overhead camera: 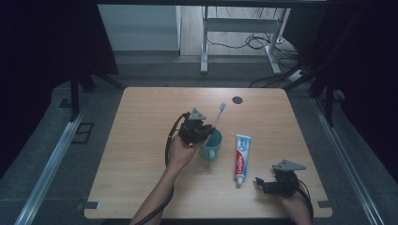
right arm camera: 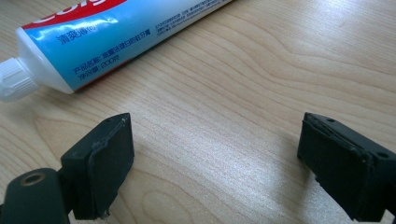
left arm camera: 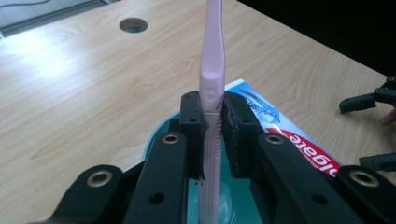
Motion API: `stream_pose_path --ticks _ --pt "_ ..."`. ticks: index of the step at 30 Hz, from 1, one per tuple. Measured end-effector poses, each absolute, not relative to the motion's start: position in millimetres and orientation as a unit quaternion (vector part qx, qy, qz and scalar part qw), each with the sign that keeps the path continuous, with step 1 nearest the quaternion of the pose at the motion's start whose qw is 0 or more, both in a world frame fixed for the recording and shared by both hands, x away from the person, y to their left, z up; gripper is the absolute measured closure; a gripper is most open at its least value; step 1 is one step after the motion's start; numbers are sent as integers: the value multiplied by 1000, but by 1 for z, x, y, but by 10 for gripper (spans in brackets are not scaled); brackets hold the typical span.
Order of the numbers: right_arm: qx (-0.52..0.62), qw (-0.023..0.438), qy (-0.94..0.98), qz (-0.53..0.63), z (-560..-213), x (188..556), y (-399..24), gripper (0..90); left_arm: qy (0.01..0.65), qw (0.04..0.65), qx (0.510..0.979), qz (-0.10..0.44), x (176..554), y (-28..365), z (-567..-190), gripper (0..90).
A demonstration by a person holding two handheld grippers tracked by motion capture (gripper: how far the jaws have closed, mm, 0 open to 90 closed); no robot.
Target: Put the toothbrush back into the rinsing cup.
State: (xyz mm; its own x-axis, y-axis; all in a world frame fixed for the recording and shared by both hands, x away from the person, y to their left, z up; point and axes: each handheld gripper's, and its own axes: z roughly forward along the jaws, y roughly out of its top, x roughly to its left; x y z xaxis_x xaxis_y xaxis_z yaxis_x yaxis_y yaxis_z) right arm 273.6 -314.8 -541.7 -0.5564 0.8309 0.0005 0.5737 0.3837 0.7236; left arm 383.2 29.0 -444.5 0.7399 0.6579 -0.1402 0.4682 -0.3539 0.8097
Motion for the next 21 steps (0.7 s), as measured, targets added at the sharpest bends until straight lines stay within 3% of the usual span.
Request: stream_pose_path --ticks 21 --pt "433 185 811 347 -542 274 -315 103 337 413 840 105 382 16 -467 788"
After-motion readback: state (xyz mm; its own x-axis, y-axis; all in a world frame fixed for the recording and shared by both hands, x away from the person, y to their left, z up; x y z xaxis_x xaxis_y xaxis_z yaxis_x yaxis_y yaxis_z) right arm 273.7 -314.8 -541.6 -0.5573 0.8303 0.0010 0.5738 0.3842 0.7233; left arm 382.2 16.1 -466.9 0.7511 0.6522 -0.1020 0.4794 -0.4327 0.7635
